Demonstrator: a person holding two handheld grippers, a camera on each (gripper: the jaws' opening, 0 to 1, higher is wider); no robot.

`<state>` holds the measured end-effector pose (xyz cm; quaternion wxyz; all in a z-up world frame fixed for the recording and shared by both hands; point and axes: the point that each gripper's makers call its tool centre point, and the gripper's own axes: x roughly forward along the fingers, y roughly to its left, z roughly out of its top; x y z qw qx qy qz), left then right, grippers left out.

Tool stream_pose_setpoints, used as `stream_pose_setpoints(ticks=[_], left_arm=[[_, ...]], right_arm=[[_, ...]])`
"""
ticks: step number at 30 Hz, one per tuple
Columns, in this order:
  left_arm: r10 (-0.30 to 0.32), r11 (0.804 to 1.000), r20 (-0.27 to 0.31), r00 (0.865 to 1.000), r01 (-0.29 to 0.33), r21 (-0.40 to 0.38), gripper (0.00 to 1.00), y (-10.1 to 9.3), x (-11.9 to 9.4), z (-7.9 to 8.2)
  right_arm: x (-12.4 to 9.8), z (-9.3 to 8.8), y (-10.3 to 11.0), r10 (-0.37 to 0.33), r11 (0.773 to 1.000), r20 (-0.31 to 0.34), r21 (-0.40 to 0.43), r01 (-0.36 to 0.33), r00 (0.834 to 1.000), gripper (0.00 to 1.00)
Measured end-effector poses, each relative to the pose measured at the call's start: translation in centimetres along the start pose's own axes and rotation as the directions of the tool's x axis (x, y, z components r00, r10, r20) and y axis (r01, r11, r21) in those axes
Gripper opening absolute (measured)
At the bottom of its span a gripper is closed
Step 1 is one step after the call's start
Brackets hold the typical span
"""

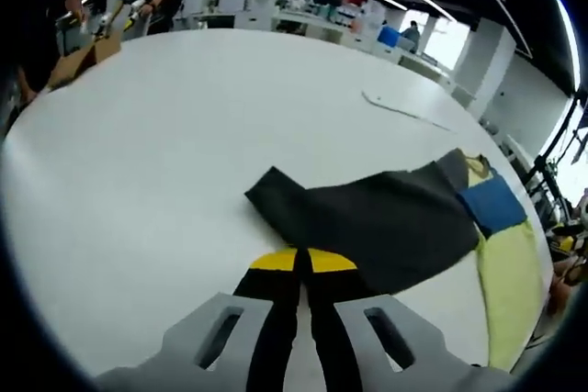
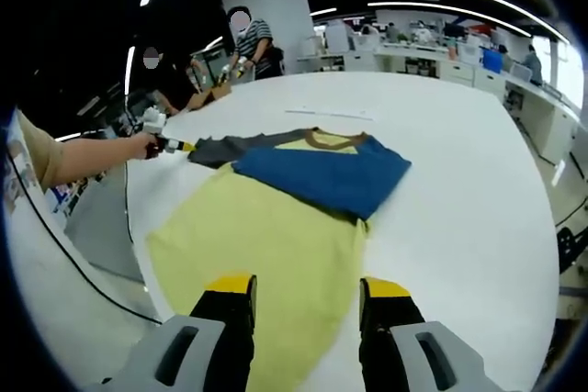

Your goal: Fold the garment on the visible template until the final outline fits inside the template.

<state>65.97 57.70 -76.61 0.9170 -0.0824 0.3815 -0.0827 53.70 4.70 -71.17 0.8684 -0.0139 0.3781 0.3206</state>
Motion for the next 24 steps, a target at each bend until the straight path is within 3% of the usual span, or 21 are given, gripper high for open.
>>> stream_pose_setpoints(ticks=[24], left_arm=[[-0.062, 0.994, 0.088, 0.994, 0.054, 0.096, 0.00, -3.9, -1.1, 3.9]], right_arm=[[-0.1, -0.2, 0.2, 0.017, 1.000, 0.004, -0.005, -0.017, 1.000, 0.39]])
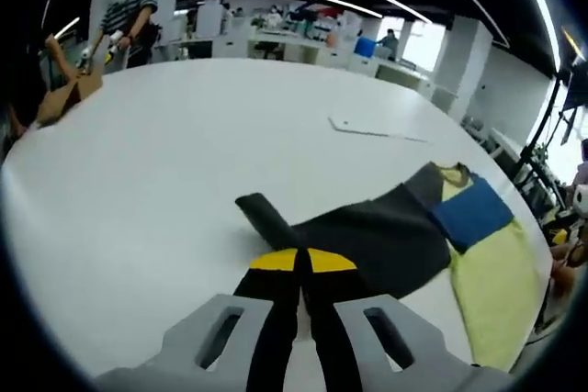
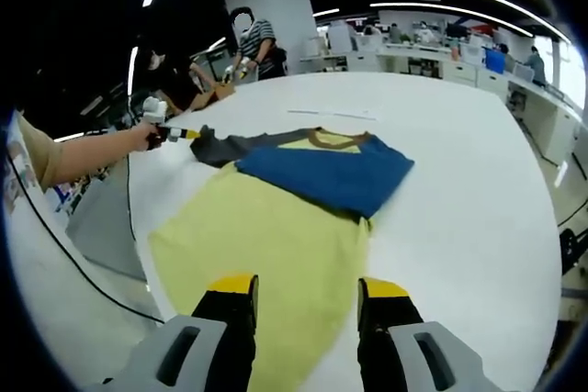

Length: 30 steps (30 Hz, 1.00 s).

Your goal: Fold the garment on the visible template until the final outline fits inside the template.

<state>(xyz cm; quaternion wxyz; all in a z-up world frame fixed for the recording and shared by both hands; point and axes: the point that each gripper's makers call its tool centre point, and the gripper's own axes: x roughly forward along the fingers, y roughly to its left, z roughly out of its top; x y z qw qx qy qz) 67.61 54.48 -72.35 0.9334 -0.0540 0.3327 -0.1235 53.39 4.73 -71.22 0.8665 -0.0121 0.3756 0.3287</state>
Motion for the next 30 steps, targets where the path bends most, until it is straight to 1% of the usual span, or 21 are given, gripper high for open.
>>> stream_pose_setpoints(ticks=[6, 18, 23, 25, 30], left_arm=[[-0.021, 1.000, 0.013, 1.000, 0.021, 0.017, 0.00, -1.1, 0.1, 0.7], [-0.083, 0.994, 0.026, 0.996, 0.082, 0.069, 0.00, -4.8, 0.6, 2.1], [-0.099, 0.992, 0.024, 0.995, 0.097, 0.078, 0.00, -5.9, 0.9, 2.3], [-0.116, 0.990, 0.020, 0.993, 0.114, 0.081, 0.00, -7.1, 1.5, 2.2], [-0.136, 0.987, 0.004, 0.991, 0.135, 0.090, 0.00, -8.8, 2.4, 1.7]], right_arm=[[-0.2, -0.2, -0.1, 0.003, 1.000, 0.001, -0.001, -0.003, 1.000, 0.39], [-0.6, -0.6, -0.3, 0.007, 1.000, 0.007, 0.001, -0.007, 1.000, 0.39], [-0.9, -0.9, -0.6, 0.005, 1.000, 0.009, 0.006, -0.005, 1.000, 0.39], [-1.1, -1.3, -0.8, 0.004, 1.000, 0.007, 0.010, -0.004, 1.000, 0.39], [-1.4, -1.6, -0.9, 0.003, 1.000, 0.006, 0.013, -0.003, 1.000, 0.39]])
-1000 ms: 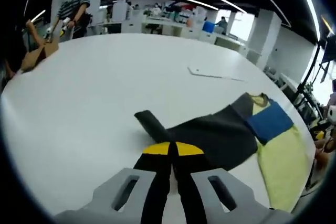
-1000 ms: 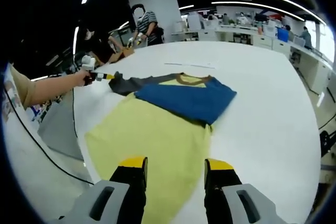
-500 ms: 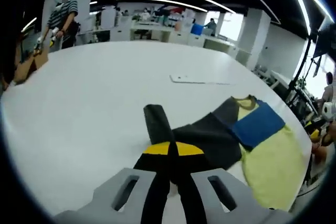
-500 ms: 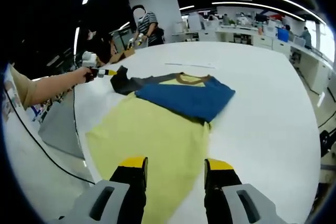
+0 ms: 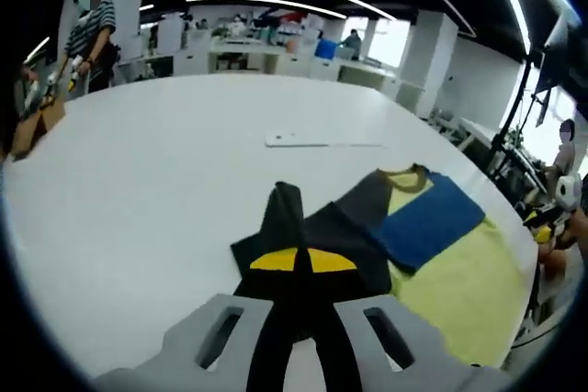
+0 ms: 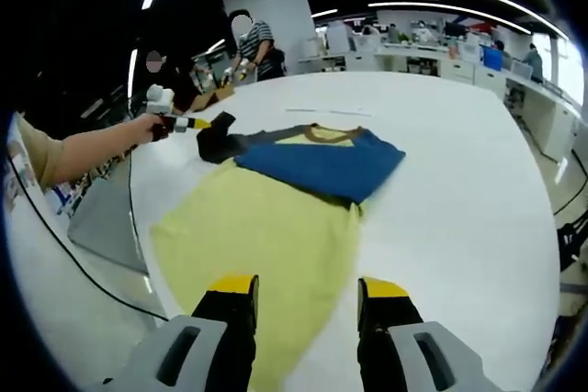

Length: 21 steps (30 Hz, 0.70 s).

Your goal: Fold the garment on the visible template until the final outline fits inside the template.

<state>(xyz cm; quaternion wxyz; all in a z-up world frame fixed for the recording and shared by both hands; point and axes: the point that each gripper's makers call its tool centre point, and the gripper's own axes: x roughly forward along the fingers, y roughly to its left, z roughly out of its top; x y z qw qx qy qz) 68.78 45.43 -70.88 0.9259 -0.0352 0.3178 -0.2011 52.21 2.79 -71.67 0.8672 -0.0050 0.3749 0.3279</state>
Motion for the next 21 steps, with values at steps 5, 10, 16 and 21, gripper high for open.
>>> stream_pose_setpoints(ticks=[5, 10, 16, 21], left_arm=[[-0.018, 1.000, -0.019, 1.000, 0.018, 0.002, 0.00, -1.6, 1.2, -0.6], [-0.042, 0.999, -0.060, 0.997, 0.044, 0.021, 0.00, -2.8, 2.5, -1.7], [-0.060, 0.997, -0.088, 0.994, 0.063, 0.035, 0.00, -4.0, 3.5, -2.7], [-0.078, 0.995, -0.102, 0.992, 0.084, 0.054, 0.03, -4.4, 3.7, -3.0]], right_arm=[[-0.3, 0.0, -0.3, -0.003, 1.000, 0.002, 0.001, 0.003, 1.000, 0.39], [-0.4, -0.1, -0.3, -0.001, 1.000, 0.004, 0.001, 0.001, 1.000, 0.39], [-0.4, -0.4, -0.4, 0.000, 1.000, -0.001, 0.002, 0.000, 1.000, 0.39], [-0.4, -0.4, -0.5, 0.001, 1.000, 0.002, 0.006, -0.001, 1.000, 0.39]])
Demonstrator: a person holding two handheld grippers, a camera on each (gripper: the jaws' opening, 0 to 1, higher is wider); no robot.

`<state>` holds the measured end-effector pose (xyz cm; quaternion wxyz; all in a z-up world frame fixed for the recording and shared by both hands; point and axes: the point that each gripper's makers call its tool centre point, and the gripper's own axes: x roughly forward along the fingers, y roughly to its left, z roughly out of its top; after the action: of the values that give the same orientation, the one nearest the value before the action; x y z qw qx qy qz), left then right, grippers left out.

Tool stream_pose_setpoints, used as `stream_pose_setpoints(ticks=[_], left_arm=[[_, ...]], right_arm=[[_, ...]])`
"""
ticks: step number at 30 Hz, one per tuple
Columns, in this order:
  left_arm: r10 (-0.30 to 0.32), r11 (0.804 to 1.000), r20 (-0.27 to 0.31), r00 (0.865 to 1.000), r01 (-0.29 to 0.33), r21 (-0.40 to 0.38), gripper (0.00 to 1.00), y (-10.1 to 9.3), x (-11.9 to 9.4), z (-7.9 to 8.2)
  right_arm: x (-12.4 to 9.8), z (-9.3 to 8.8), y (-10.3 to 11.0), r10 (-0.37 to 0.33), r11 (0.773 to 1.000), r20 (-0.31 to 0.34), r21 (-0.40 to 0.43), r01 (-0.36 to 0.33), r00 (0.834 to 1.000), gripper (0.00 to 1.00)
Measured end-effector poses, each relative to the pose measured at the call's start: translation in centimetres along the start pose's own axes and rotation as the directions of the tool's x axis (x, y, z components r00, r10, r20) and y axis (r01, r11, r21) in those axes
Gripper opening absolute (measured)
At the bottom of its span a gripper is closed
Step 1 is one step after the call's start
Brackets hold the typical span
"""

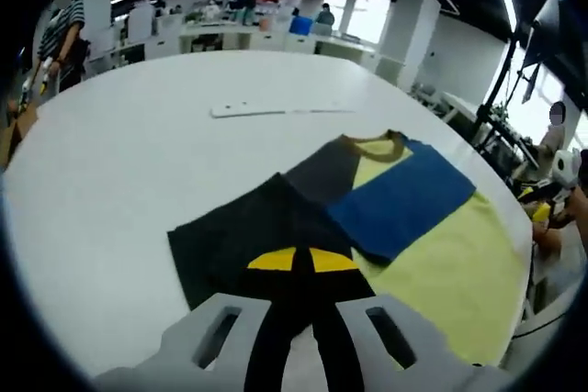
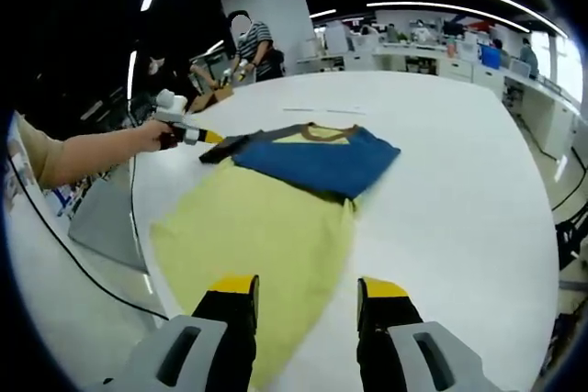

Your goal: Fold the garment on the visible template until the final outline fits inside the template.

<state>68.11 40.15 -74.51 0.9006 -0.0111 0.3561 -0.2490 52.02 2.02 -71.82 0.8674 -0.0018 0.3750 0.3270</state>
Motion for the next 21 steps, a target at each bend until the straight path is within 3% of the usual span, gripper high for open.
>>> stream_pose_setpoints(ticks=[2, 6, 12, 21], left_arm=[[0.004, 1.000, 0.011, 1.000, -0.004, -0.005, 0.06, 0.3, -0.3, 0.4], [0.079, 0.996, 0.043, 0.996, -0.077, -0.037, 0.07, 2.5, -1.2, 1.0], [0.149, 0.981, 0.039, 0.988, -0.143, -0.133, 0.07, 5.3, -2.1, -0.6], [0.160, 0.969, 0.023, 0.987, -0.152, -0.193, 0.07, 5.3, -2.2, -2.4]], right_arm=[[-0.1, 0.0, -0.1, -0.002, 1.000, 0.004, 0.002, 0.002, 1.000, 0.39], [-0.1, -0.1, -0.2, -0.003, 1.000, 0.004, 0.006, 0.003, 1.000, 0.39], [0.0, -0.4, -0.2, -0.004, 1.000, 0.001, 0.012, 0.004, 1.000, 0.39], [-0.1, -0.7, -0.4, -0.011, 1.000, -0.008, 0.018, 0.011, 1.000, 0.39]])
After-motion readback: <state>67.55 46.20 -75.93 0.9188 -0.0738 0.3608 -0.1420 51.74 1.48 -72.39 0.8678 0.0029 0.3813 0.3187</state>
